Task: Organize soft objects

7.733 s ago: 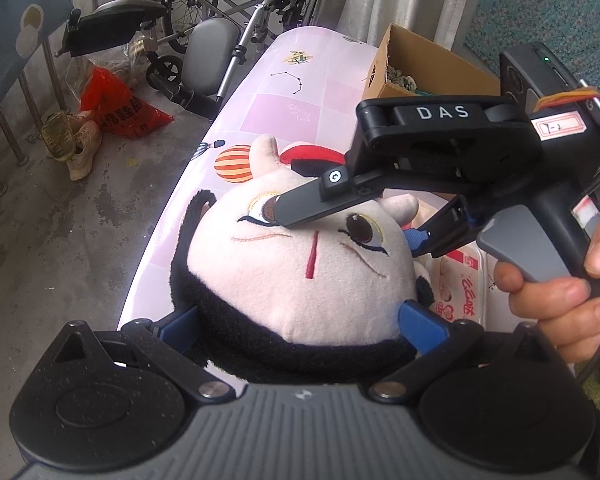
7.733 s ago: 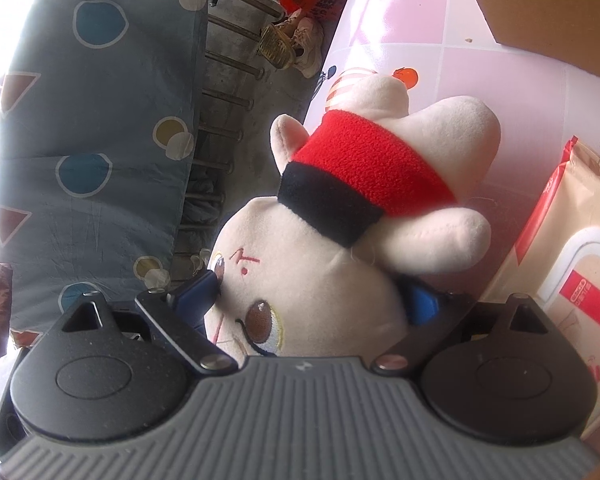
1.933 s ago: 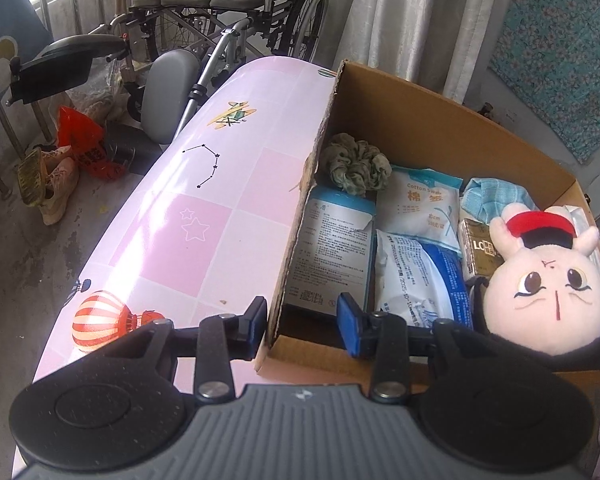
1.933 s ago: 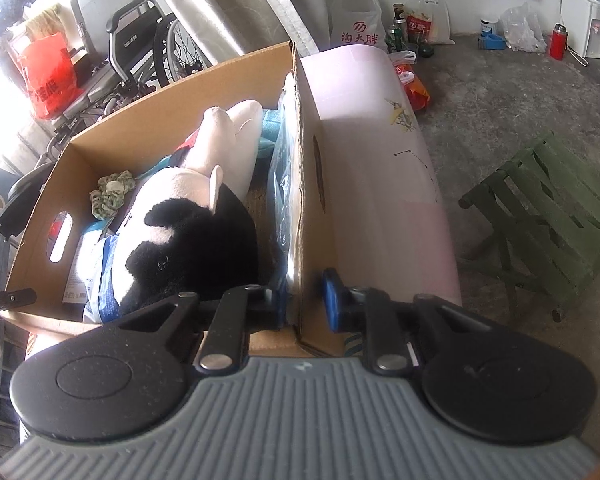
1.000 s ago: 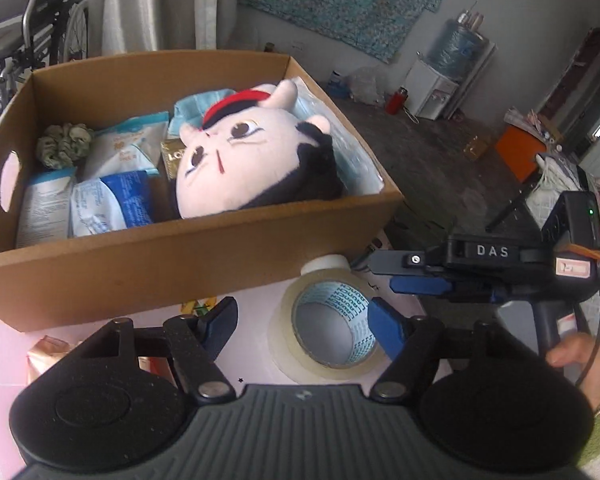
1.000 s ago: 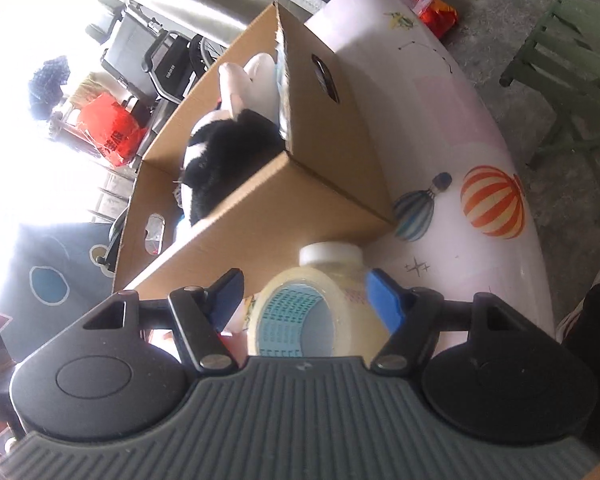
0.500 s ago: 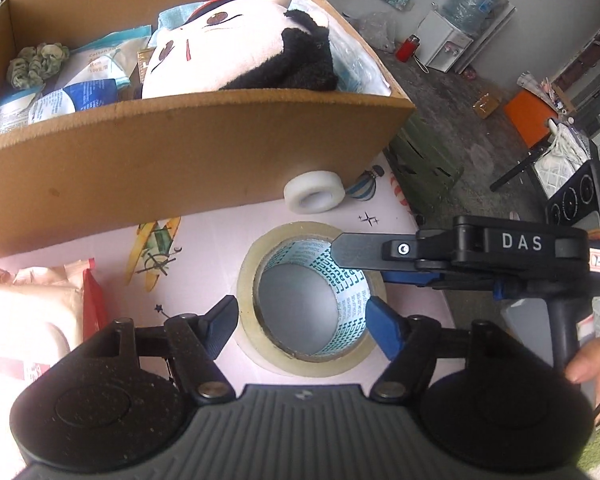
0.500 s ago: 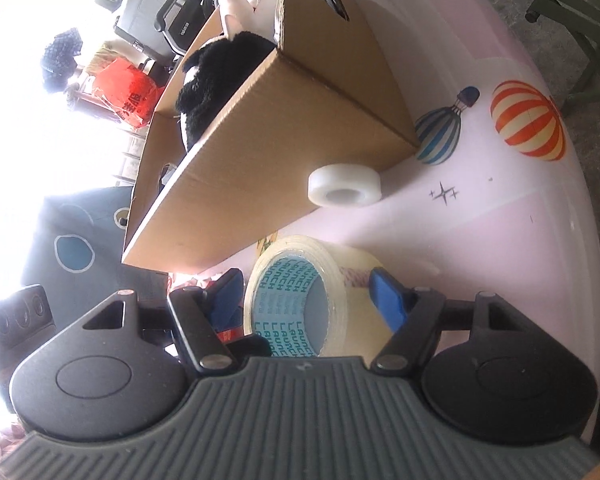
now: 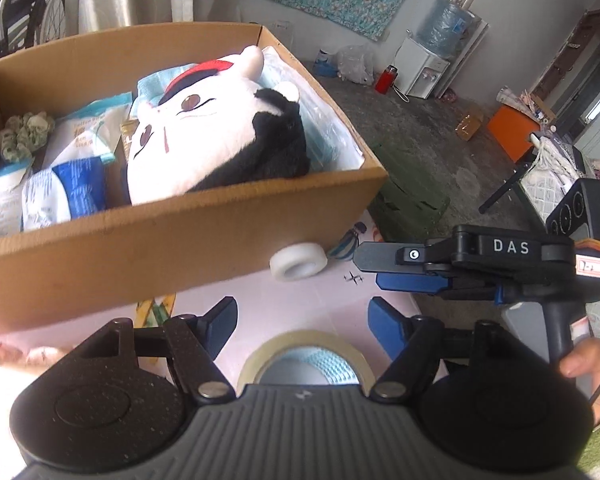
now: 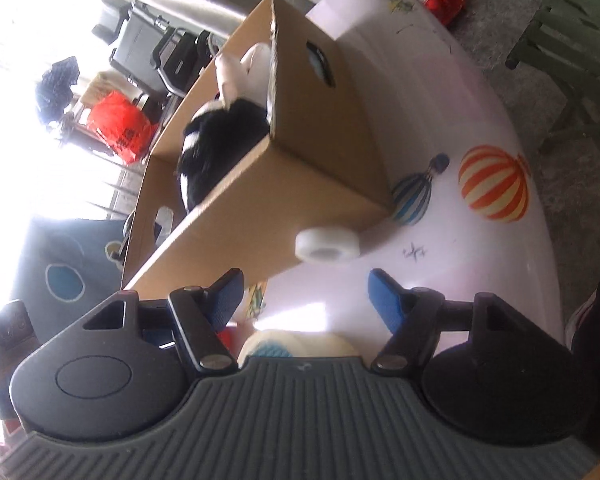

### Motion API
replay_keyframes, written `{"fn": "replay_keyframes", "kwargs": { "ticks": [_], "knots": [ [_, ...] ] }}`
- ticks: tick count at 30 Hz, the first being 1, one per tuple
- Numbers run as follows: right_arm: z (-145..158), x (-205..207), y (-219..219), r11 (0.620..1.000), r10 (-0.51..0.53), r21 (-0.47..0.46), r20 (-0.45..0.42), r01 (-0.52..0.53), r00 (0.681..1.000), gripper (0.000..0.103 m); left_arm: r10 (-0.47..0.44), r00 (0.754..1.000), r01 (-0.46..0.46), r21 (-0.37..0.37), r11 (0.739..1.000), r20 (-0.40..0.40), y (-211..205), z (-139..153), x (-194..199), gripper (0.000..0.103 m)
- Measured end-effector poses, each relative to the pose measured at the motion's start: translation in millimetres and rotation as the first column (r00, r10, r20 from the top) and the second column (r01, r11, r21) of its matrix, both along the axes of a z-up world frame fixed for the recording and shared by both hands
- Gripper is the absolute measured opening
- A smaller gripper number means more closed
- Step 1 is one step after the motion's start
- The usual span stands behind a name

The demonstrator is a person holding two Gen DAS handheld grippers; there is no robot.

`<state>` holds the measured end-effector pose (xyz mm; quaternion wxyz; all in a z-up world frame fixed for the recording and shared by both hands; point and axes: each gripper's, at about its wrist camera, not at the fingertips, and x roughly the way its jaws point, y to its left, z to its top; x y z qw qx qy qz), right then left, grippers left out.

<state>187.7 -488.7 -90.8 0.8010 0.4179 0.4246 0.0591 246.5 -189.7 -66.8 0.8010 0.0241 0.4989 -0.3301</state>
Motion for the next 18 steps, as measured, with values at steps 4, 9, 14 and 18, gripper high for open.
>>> {"fn": "replay_keyframes", "kwargs": {
  "ticks": [4, 9, 14, 18],
  "knots": [
    [-15, 15, -16, 0.998, -0.043, 0.044, -0.017, 0.044, 0.999, 0.056, -0.035, 0.999, 0.034, 0.034, 0.999, 0.017, -25, -7, 26, 0.065],
    [-40, 31, -20, 0.993, -0.063, 0.102, -0.044, 0.067, 0.997, 0.035, -0.038, 0.995, 0.043, 0.061, 0.997, -0.089, -41, -28, 53, 0.048],
    [-52, 36, -20, 0.99, -0.067, 0.119, -0.046, 0.072, 0.997, 0.024, -0.038, 0.989, 0.046, 0.053, 0.997, -0.14, -42, -42, 62, 0.036],
    [-58, 37, -16, 0.991, -0.048, 0.121, -0.057, 0.054, 0.997, 0.02, -0.039, 0.985, 0.048, 0.053, 0.997, -0.169, -39, -50, 64, 0.034]
  ]
}}
